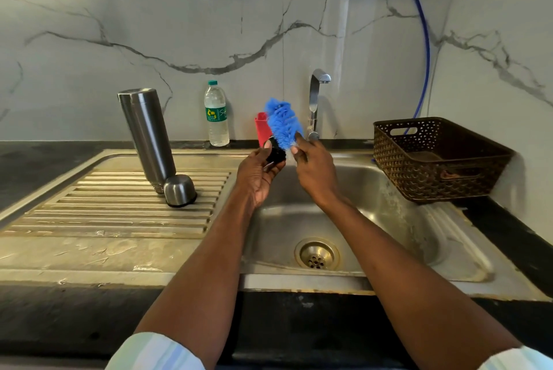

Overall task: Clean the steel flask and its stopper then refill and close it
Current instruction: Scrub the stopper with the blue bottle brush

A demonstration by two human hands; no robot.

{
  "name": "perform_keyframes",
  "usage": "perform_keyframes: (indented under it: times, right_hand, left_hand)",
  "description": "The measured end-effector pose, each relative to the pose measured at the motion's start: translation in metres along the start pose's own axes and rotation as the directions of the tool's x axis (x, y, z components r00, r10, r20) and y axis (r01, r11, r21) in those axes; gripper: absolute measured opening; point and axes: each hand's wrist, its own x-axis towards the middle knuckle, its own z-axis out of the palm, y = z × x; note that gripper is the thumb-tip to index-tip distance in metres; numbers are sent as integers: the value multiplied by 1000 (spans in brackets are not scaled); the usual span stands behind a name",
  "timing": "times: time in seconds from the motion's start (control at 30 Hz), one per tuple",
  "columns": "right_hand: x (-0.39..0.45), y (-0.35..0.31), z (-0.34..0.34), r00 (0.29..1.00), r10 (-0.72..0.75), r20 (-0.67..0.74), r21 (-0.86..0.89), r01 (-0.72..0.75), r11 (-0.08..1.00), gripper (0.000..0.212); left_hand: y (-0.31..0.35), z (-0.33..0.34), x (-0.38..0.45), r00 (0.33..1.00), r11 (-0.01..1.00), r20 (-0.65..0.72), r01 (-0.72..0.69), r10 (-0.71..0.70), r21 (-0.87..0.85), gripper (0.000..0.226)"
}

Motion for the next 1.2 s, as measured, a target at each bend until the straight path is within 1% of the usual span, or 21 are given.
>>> perform_keyframes:
  times: [0.07, 0.1, 0.13, 0.2, 0.23, 0.27, 0.37, 0.4, 0.43, 0.53, 0.57, 0.63, 0.7, 0.77, 0.83, 0.93, 1.0, 1.1, 1.17, 1.2]
  right_hand:
    - [-1, -2, -1, 997, -72, 41, -21, 73, 997, 42]
    - [-2, -2, -1, 994, -97, 59, -34, 99, 995, 42]
    - [0, -1, -2, 995, -84, 54, -41, 86, 995, 42]
    - [3, 4, -4, 1000, 15, 8, -39, -15, 999, 41]
    - [4, 6, -4, 999, 44, 0, -36, -44, 998, 41]
    - [3, 6, -5, 999, 38, 8, -34, -38, 999, 41]
    - [0, -1, -5, 996, -78, 45, -35, 80, 996, 42]
    - [0, -2, -3, 993, -107, 54, -39, 109, 993, 42]
    - [0, -2, -2, 993, -107, 56, -38, 109, 993, 42]
    - [0, 5, -2, 998, 2, 57, -31, 0, 1000, 41]
    - [0, 6, -3, 998, 13, 58, -33, -11, 999, 41]
    - [-1, 4, -6, 998, -28, 51, -30, 29, 999, 42]
    - [0, 1, -6, 996, -79, 52, -24, 81, 996, 42]
    - [-1, 2, -3, 996, -60, 61, -19, 61, 998, 42]
    - [-2, 2, -2, 997, -22, 67, -11, 23, 1000, 43]
    - [-1, 2, -1, 996, -59, 71, -4, 60, 998, 42]
    - [2, 5, -3, 998, -37, 58, 10, 36, 999, 40]
    - [1, 12, -5, 998, 23, 59, 3, -23, 1000, 38]
    - [0, 9, -6, 999, 4, 49, 4, -4, 1000, 39]
    - [1, 6, -6, 999, -21, 42, 3, 20, 1000, 41]
  left_hand:
    - [0, 2, 0, 1000, 1000, 5, -1, 2, -25, 28]
    - [0, 3, 0, 1000, 999, 11, -8, 8, -51, 25]
    - [0, 2, 1, 1000, 997, 11, -14, 15, -74, 21]
    - [-1, 0, 3, 1000, 993, 14, -18, 19, -114, 14]
    - [-1, -1, 3, 1000, 991, 19, -13, 15, -135, 14]
    - [-1, -1, 4, 1000, 988, 20, -7, 11, -153, 17]
    - [1, 1, 4, 1000, 980, 16, -6, 9, -199, 25]
    - [3, 2, 3, 1000, 979, 27, -10, 15, -202, 25]
    - [4, 2, 2, 999, 980, 39, -11, 19, -198, 25]
    - [4, -1, 0, 999, 994, 35, 2, 2, -107, 23]
    - [4, -2, -1, 999, 996, 34, 7, -4, -93, 25]
    - [3, -3, 0, 999, 996, 37, -1, 5, -94, 35]
    - [2, -2, 1, 999, 996, 41, -6, 10, -91, 39]
    - [0, -1, -1, 999, 996, 48, 9, -5, -86, 39]
    - [-1, -1, -2, 998, 997, 61, 26, -21, -77, 34]
    - [3, -1, -3, 996, 998, 89, 0, 6, -64, 26]
    - [4, -1, -1, 997, 997, 67, -27, 32, -73, 29]
    - [3, -2, -3, 998, 997, 54, -19, 23, -70, 30]
    - [4, -2, -2, 999, 996, 31, -17, 20, -88, 37]
    - [5, -2, -1, 1000, 993, 19, -14, 16, -114, 36]
